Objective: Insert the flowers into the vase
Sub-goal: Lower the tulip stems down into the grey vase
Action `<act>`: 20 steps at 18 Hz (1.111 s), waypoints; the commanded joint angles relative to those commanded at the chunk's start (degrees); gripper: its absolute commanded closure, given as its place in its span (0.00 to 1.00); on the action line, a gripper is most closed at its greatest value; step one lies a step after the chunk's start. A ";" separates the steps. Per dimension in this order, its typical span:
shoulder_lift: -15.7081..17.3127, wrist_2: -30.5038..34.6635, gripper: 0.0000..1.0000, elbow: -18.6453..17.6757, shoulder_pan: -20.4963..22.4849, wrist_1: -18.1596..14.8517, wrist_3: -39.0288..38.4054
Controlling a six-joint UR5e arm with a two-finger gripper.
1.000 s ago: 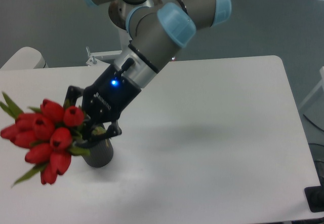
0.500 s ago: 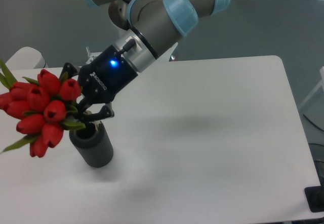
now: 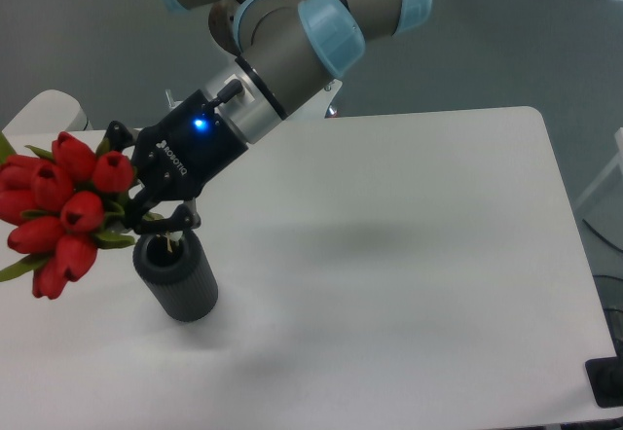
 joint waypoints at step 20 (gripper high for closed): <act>-1.41 -8.00 0.81 -5.18 2.20 0.00 9.23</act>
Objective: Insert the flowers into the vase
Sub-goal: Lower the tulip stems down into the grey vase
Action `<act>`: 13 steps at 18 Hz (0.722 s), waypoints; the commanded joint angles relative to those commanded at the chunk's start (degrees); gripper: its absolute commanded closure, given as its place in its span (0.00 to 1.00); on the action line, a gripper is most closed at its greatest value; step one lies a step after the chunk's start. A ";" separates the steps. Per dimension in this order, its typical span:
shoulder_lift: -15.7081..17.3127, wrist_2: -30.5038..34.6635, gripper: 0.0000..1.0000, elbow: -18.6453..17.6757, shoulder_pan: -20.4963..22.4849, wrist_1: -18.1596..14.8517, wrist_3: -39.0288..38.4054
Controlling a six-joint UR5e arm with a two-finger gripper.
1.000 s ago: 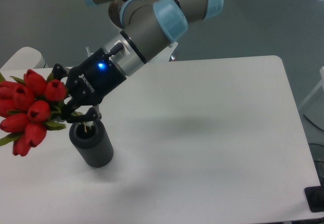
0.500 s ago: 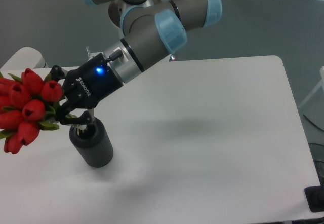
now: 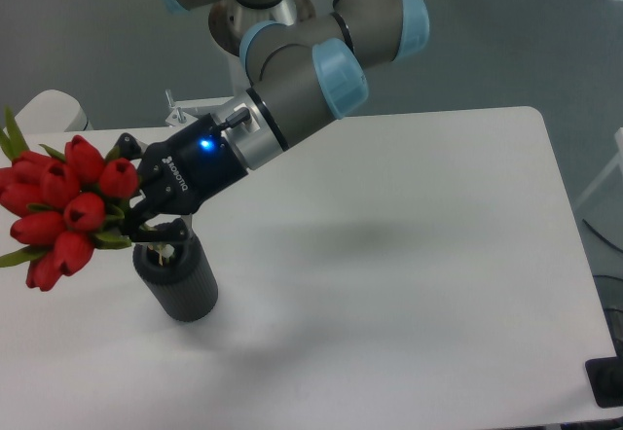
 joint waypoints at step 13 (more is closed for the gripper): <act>-1.49 0.00 0.81 -4.84 -0.62 0.00 5.35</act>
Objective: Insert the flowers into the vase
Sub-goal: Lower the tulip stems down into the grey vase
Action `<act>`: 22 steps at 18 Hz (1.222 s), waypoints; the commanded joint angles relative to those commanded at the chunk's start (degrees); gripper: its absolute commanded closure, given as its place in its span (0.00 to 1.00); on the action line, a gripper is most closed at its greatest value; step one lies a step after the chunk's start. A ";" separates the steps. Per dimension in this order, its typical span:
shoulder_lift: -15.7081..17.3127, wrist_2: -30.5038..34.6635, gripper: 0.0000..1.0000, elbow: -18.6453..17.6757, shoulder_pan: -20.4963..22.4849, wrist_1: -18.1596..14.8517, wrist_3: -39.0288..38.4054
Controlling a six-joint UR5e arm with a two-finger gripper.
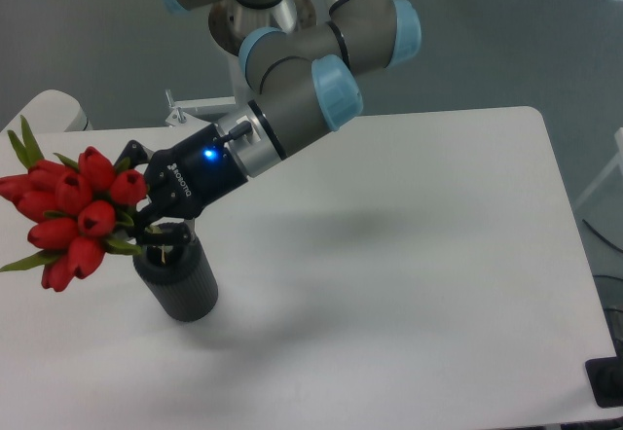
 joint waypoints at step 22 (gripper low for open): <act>-2.02 0.18 0.79 -6.68 0.35 -0.09 10.02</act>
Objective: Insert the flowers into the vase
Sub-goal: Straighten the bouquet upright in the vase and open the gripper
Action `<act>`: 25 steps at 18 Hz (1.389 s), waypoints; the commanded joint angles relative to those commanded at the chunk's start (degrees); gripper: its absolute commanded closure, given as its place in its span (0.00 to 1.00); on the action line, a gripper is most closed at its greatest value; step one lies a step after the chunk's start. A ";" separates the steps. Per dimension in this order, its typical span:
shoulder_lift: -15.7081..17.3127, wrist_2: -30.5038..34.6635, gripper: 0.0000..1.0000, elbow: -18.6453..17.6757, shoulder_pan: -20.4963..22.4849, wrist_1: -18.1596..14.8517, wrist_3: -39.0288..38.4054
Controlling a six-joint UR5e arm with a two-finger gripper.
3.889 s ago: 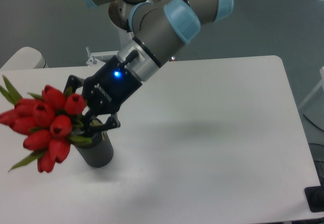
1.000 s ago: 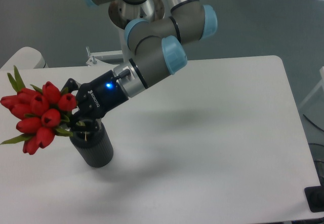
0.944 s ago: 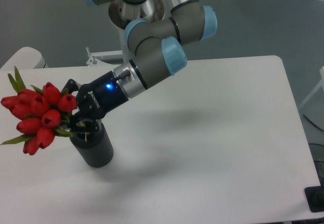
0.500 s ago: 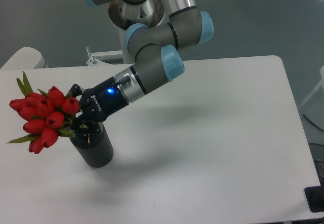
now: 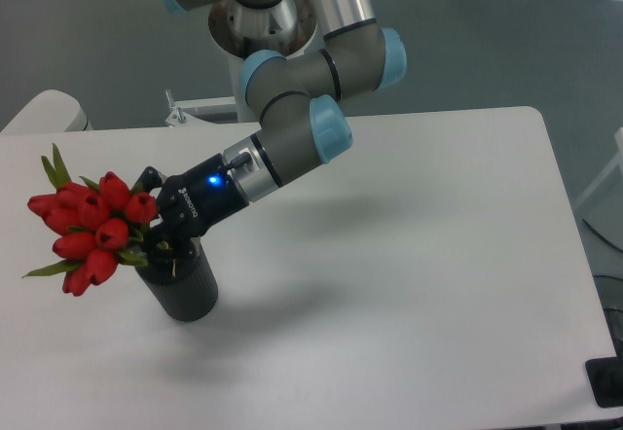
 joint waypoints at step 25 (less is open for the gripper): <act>-1.76 0.62 0.29 -2.37 3.16 0.17 3.96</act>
